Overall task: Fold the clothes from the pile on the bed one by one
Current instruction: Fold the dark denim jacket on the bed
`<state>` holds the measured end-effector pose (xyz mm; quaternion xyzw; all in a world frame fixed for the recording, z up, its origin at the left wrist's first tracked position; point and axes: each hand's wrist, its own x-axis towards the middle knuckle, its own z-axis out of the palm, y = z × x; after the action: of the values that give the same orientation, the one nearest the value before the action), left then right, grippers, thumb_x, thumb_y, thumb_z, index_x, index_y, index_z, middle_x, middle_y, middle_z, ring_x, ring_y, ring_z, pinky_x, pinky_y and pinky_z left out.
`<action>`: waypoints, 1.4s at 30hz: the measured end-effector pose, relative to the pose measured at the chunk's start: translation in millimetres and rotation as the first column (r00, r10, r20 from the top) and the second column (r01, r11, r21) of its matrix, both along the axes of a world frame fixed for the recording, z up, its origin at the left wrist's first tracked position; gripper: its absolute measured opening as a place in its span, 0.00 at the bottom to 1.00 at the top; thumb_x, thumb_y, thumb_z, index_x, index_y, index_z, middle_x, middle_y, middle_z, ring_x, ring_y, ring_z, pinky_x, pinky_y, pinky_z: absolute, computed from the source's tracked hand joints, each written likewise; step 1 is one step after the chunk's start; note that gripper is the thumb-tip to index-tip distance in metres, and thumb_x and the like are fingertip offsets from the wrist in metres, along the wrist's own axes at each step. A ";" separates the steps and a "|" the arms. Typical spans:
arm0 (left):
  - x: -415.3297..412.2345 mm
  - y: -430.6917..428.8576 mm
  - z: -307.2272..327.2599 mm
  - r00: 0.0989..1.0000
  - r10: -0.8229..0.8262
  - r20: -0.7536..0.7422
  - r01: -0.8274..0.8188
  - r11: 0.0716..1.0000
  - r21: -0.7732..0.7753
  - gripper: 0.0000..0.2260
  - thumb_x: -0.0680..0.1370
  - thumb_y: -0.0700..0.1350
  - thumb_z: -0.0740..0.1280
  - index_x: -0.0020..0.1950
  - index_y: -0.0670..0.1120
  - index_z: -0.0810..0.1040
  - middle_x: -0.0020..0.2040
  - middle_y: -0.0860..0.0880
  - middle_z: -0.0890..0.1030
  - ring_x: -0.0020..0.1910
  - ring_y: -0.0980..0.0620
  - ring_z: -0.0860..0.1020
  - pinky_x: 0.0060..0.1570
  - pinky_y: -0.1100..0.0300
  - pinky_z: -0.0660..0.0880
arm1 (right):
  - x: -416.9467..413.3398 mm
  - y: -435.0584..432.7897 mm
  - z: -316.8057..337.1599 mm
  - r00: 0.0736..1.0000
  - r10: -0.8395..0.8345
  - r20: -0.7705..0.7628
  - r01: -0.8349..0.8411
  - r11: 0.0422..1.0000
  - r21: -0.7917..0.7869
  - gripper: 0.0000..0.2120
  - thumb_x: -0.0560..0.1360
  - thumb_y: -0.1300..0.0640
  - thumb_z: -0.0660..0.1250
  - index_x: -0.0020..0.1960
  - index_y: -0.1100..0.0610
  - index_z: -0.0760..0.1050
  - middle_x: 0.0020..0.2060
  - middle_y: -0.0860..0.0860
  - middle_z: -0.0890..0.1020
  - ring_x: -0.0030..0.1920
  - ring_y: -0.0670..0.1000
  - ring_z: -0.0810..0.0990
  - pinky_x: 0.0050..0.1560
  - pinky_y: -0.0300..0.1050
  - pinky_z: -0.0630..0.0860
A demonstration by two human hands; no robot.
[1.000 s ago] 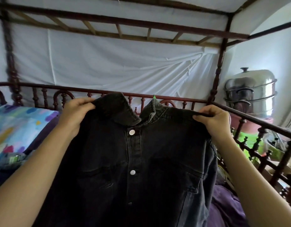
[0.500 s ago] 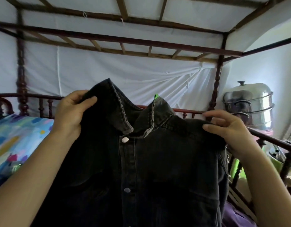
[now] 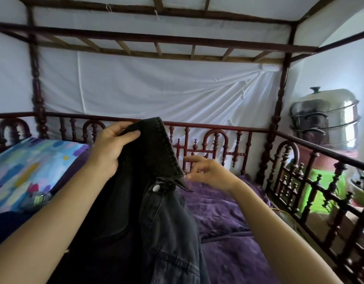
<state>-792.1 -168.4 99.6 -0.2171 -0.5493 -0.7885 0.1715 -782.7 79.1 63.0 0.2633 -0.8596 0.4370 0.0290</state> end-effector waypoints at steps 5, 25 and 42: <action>2.6 -15.8 -2.0 0.998 -0.059 -0.005 0.059 0.997 -0.052 0.21 0.72 0.30 0.63 0.31 0.53 0.84 0.32 0.56 0.83 0.32 0.60 0.81 0.35 0.69 0.77 | -23.5 6.6 -10.0 0.987 0.063 0.151 -0.030 0.977 -0.209 0.25 0.74 0.73 0.62 0.59 0.46 0.73 0.61 0.44 0.75 0.63 0.41 0.73 0.54 0.36 0.75; -2.3 -73.3 -20.8 0.965 -0.258 0.040 0.260 0.965 -0.040 0.23 0.42 0.53 0.84 0.33 0.51 0.84 0.33 0.55 0.83 0.34 0.58 0.82 0.36 0.65 0.79 | -61.4 -86.7 -52.1 0.973 0.203 0.112 -0.202 0.979 -0.024 0.14 0.73 0.68 0.67 0.59 0.66 0.77 0.71 0.55 0.66 0.69 0.54 0.67 0.70 0.52 0.65; -36.3 -74.9 -41.1 0.975 -0.146 0.169 0.163 0.982 -0.092 0.12 0.66 0.39 0.64 0.36 0.52 0.85 0.36 0.53 0.84 0.38 0.57 0.83 0.41 0.63 0.79 | -50.5 -5.3 -18.3 0.979 -0.028 0.201 -0.061 0.902 0.428 0.39 0.71 0.54 0.72 0.75 0.51 0.54 0.70 0.49 0.64 0.69 0.50 0.64 0.68 0.48 0.65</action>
<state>-828.5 -243.4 58.5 -0.2034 -0.5835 -0.7845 0.0527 -833.2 73.8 44.7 0.2247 -0.9311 0.2604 -0.1211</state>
